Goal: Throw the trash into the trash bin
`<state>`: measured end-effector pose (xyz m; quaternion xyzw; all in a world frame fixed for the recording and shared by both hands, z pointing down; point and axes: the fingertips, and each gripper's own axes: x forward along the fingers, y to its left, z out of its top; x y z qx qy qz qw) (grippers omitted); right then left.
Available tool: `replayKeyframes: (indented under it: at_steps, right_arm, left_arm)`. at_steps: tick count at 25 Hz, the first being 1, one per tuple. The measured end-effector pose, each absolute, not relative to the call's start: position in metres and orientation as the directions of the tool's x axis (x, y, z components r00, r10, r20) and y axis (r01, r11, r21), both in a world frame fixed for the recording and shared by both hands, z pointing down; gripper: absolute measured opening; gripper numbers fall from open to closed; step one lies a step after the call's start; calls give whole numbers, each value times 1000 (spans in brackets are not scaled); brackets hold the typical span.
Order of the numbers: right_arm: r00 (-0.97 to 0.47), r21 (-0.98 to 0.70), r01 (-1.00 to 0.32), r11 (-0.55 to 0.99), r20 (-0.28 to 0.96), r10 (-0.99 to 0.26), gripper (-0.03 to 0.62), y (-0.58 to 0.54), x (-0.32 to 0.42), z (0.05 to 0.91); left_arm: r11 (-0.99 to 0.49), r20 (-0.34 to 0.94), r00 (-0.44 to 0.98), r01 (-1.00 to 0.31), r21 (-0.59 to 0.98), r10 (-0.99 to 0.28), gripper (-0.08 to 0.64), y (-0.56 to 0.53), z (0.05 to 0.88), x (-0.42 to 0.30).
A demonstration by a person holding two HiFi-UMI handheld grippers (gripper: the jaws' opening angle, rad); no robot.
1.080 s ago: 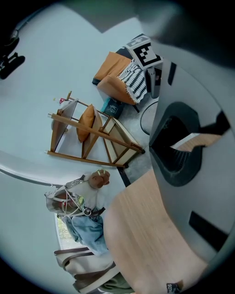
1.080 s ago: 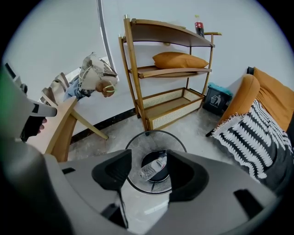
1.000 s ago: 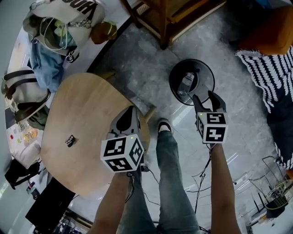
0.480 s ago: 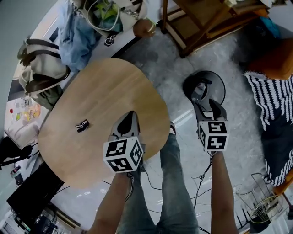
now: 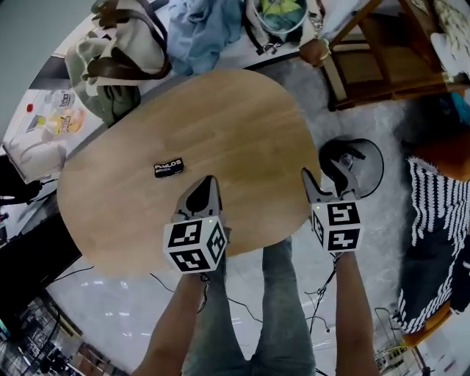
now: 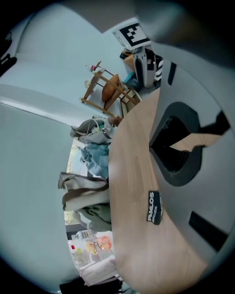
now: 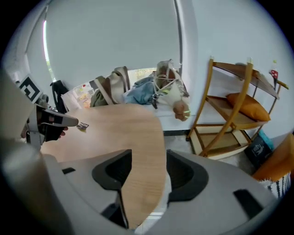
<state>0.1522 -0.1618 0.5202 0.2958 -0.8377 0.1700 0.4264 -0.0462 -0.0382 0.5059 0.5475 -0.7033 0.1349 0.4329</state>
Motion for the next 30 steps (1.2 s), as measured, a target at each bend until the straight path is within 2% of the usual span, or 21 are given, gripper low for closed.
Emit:
replayKeyframes:
  at_steps: [14,23,30]
  right_arm:
    - [-561,-48,-274,960,819,-119,239,-70,-47,529]
    - [-544,-45,-68,997,839,1,235,-19,-118,539]
    - [-504,-52,34,998,861,62,231,8,-147,556]
  left_arm:
    - [623,767,-217,-729,284,-604,14,92,515,-179]
    - [737,771,-305,-610,293,-559,13,156,522,-228]
    - [785,781,-339,-547,289,-524,14,192,533,-251]
